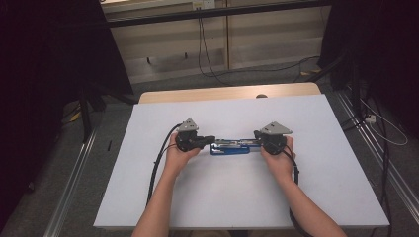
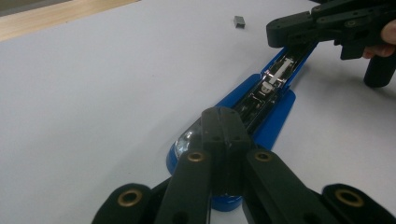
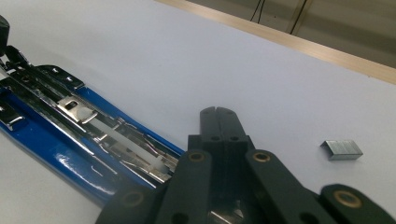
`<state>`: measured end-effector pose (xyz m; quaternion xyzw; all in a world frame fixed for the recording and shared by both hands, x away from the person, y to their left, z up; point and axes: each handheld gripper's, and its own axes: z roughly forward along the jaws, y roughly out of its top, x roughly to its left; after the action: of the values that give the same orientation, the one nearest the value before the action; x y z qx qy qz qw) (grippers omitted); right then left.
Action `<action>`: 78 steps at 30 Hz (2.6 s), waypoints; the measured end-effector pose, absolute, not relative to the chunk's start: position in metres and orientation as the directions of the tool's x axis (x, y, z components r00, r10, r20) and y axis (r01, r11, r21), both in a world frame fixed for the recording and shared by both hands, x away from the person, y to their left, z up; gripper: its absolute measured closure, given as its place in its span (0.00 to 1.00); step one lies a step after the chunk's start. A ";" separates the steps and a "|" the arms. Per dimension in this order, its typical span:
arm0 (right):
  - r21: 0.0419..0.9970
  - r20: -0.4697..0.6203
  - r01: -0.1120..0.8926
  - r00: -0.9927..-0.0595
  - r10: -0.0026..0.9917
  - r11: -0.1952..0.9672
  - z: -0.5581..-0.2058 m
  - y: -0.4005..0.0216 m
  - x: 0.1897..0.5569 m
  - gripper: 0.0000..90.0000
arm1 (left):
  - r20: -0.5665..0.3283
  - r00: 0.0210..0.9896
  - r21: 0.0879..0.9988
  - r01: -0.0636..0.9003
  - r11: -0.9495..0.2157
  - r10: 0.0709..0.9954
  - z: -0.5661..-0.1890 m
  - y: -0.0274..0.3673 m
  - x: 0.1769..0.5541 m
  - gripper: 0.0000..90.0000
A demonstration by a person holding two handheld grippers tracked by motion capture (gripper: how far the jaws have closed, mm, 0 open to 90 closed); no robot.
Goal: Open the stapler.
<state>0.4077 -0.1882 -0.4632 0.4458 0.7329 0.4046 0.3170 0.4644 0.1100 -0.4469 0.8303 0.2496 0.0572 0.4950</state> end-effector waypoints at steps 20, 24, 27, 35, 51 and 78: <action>0.866 -0.074 0.447 -0.326 0.942 0.223 -0.434 -0.201 0.427 0.36 | -0.143 0.818 0.861 0.380 -0.338 0.557 -0.426 0.122 0.460 0.18; 0.864 -0.018 0.478 -0.285 0.958 0.158 -0.430 -0.210 0.435 0.23 | -0.130 0.819 0.857 0.376 -0.351 0.559 -0.425 0.124 0.459 0.14; 0.861 -0.006 0.491 -0.253 0.967 0.134 -0.429 -0.216 0.440 0.19 | -0.111 0.821 0.855 0.367 -0.367 0.560 -0.426 0.121 0.458 0.11; 0.840 0.008 0.531 -0.216 0.976 0.110 -0.435 -0.231 0.452 0.16 | -0.110 0.820 0.850 0.370 -0.374 0.562 -0.428 0.119 0.459 0.07; 0.804 -0.018 0.580 -0.199 0.980 0.133 -0.452 -0.244 0.472 0.21 | -0.109 0.827 0.847 0.367 -0.384 0.551 -0.430 0.118 0.459 0.07; 0.745 -0.090 0.656 -0.082 0.993 0.121 -0.468 -0.248 0.490 0.39 | -0.112 0.820 0.839 0.381 -0.389 0.562 -0.435 0.120 0.464 0.07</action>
<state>0.4899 -0.2483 -0.4683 0.6036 0.6827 0.2737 0.3077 0.4638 0.1203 -0.4353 0.8280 0.2847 0.0953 0.4736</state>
